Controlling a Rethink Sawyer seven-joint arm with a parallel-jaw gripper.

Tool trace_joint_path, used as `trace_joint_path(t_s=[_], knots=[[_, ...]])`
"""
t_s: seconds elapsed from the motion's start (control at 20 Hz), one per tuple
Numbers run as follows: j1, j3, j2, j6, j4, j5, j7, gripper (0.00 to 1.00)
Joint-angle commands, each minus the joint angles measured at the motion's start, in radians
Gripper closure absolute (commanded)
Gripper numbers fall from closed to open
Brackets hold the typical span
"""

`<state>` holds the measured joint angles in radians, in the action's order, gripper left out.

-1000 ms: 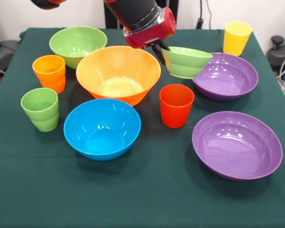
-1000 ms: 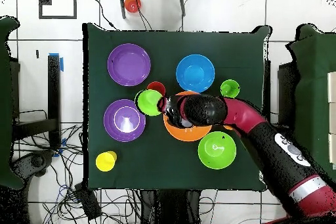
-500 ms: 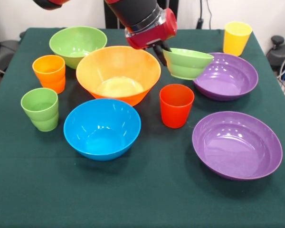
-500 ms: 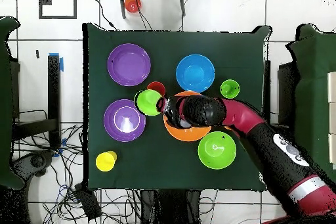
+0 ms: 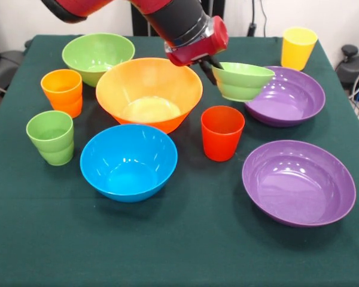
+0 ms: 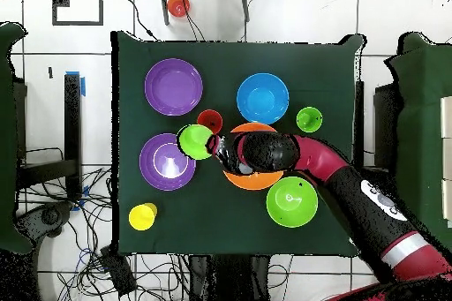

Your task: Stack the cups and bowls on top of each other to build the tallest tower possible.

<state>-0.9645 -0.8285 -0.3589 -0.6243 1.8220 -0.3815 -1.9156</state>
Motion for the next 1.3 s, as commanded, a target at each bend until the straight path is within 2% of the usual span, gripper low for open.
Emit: trace_joint_path(t_s=[0.05,0.25,0.3,0.5,0.7,0.95,1.3], knots=[[0.009,0.047,0.084,0.035,-0.054,-0.065,0.100,1.00],[0.007,0.037,0.089,-0.009,-0.104,-0.064,0.142,1.00],[0.005,0.032,0.103,-0.037,-0.133,-0.070,0.185,1.00],[-0.008,0.010,0.106,-0.162,-0.174,-0.023,0.233,1.00],[0.000,0.001,0.093,-0.255,-0.234,-0.022,0.276,1.00],[0.004,-0.020,0.073,-0.371,-0.306,-0.010,0.300,1.00],[0.015,-0.028,0.113,-0.484,-0.400,0.000,0.295,1.00]])
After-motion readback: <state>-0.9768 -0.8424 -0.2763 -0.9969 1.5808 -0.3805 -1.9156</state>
